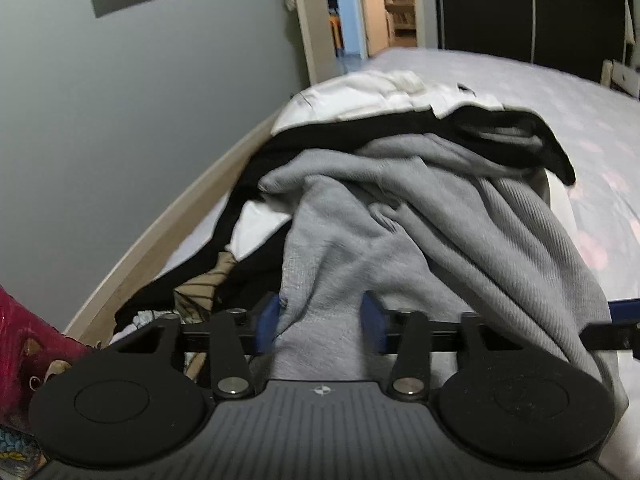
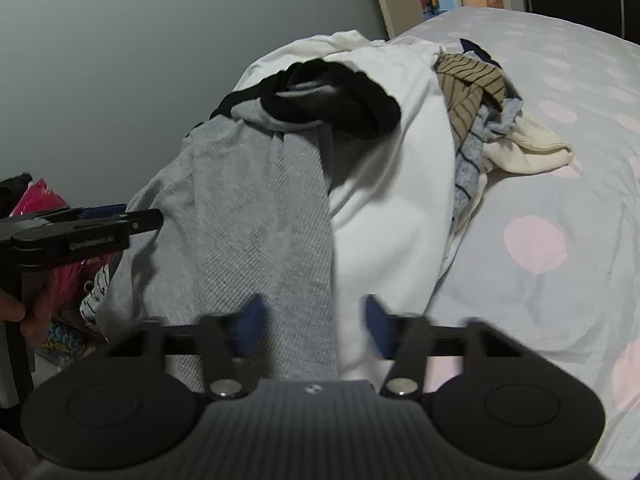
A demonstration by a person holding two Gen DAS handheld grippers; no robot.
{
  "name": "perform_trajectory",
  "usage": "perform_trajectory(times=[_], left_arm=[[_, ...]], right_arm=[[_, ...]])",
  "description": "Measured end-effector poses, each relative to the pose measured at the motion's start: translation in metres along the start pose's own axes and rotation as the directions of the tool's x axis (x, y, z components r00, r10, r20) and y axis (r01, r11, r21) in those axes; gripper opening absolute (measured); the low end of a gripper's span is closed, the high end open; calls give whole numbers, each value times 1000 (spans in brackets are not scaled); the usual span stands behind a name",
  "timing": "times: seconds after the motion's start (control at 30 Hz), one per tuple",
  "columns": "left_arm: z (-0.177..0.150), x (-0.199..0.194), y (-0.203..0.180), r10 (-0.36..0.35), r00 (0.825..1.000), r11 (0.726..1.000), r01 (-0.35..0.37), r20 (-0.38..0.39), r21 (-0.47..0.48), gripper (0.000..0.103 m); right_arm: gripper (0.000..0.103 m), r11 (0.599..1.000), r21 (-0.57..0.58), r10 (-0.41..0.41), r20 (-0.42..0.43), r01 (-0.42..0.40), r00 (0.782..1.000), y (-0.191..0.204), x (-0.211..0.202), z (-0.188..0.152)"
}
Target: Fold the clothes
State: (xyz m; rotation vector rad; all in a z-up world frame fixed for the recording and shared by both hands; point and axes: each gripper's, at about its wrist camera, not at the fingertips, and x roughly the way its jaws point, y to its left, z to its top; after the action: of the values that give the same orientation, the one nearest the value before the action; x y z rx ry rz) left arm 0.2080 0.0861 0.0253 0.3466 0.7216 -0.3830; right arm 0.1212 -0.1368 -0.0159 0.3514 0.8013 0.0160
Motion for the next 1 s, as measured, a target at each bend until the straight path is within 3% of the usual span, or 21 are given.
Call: perform_trajectory(times=[0.03,0.1,0.23,0.33,0.5,0.67,0.77,0.87,0.93,1.0], left_arm=[[1,-1,-3,4,1000,1000,-4,1,11,17],[4,-10,-9,7,999,999,-9,33,38,3],[16,-41,-28,-29,993,996,18,118,89,2],[28,-77,-54,-102,975,987,75,197,141,2],[46,-130,-100,-241,927,963,192,288,189,1],[46,-164,-161,-394,874,900,305,285,311,1],[44,-176,-195,-487,835,848,382,255,368,1],[42,-187,-225,-582,780,785,467,229,407,1],[40,-198,-242,-639,737,743,516,221,426,1],[36,-211,-258,-698,681,694,567,222,443,0]], right_arm=[[24,1000,-11,-9,3,9,1000,1,0,-1],[5,999,-32,-24,24,25,999,4,-4,-3],[3,997,-48,-60,98,65,993,6,-28,-3],[3,992,-54,-106,161,116,981,5,-53,-2],[1,983,32,-185,261,183,948,-14,-112,-9],[0,951,98,-310,319,294,896,-33,-162,-38],[0,925,127,-381,313,359,870,-49,-187,-50],[0,898,154,-441,326,413,836,-64,-213,-60],[0,875,171,-484,334,453,809,-73,-233,-65],[0,848,178,-529,345,499,776,-84,-255,-68]])
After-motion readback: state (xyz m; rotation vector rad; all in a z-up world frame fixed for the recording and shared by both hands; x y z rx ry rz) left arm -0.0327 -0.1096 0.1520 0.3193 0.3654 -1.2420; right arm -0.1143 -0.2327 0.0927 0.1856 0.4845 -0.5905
